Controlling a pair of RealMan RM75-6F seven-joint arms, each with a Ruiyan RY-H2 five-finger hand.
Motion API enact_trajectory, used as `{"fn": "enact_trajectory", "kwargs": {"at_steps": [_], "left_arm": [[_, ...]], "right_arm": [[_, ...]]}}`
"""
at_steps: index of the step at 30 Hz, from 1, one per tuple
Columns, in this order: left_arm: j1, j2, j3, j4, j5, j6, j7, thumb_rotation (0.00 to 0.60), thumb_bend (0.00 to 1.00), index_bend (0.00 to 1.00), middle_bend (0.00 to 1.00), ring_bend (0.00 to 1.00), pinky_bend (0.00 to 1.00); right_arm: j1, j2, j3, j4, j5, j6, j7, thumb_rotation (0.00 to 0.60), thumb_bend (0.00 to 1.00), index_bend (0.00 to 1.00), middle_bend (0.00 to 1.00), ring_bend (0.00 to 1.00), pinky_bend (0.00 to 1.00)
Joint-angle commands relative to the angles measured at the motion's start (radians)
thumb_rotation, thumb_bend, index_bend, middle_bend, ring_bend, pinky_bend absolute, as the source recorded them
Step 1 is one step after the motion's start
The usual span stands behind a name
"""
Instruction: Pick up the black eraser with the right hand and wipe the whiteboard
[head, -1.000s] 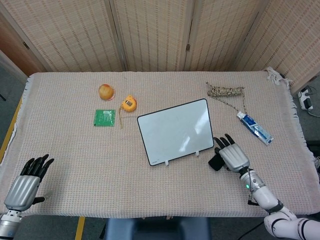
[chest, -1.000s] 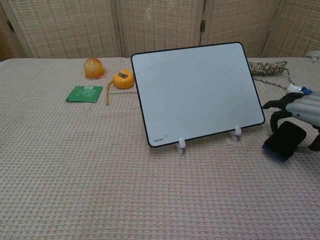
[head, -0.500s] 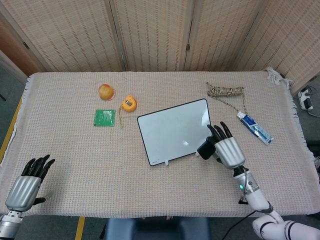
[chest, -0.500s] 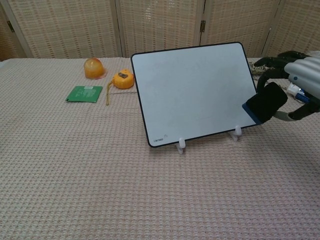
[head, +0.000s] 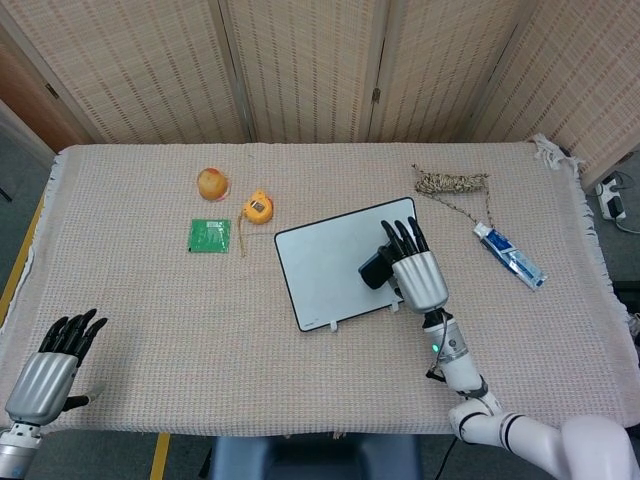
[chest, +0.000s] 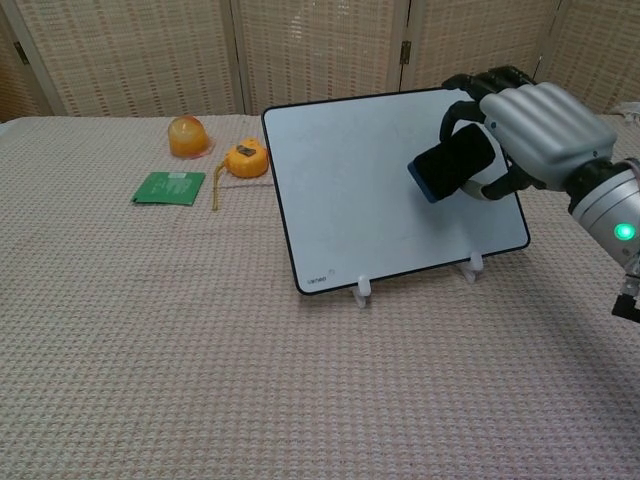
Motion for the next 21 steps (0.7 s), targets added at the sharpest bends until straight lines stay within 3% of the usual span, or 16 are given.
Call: {"fn": "enact_trajectory", "kwargs": {"at_steps": [1, 5, 14, 18, 21], "left_arm": [[0.0, 0.002, 0.0, 0.0, 0.002, 0.002, -0.005, 0.6, 0.24, 0.0, 0.0, 0.0, 0.0], [-0.002, 0.003, -0.001, 0.001, -0.002, -0.003, -0.007, 0.6, 0.24, 0.0, 0.0, 0.0, 0.0], [0.0, 0.003, -0.004, 0.002, -0.005, -0.001, -0.008, 0.6, 0.24, 0.0, 0.0, 0.0, 0.0], [0.001, 0.005, -0.006, 0.004, -0.006, 0.003, -0.014, 0.6, 0.24, 0.0, 0.0, 0.0, 0.0], [-0.001, 0.003, -0.007, 0.005, -0.01, -0.001, -0.009, 0.6, 0.24, 0.0, 0.0, 0.0, 0.0]], "right_arm": [[0.02, -0.026, 0.009, 0.037, 0.013, -0.015, 0.016, 0.6, 0.31, 0.4, 0.04, 0.05, 0.0], [0.029, -0.034, 0.01, 0.051, 0.024, -0.029, 0.025, 0.6, 0.32, 0.19, 0.0, 0.02, 0.0], [0.016, 0.01, -0.011, -0.035, 0.032, -0.034, 0.007, 0.6, 0.31, 0.08, 0.0, 0.0, 0.0], [-0.055, 0.135, -0.067, -0.219, 0.017, -0.003, 0.014, 0.6, 0.31, 0.02, 0.0, 0.0, 0.0], [-0.131, 0.293, -0.125, -0.435, 0.02, 0.013, 0.007, 0.6, 0.31, 0.0, 0.0, 0.0, 0.0]]}}
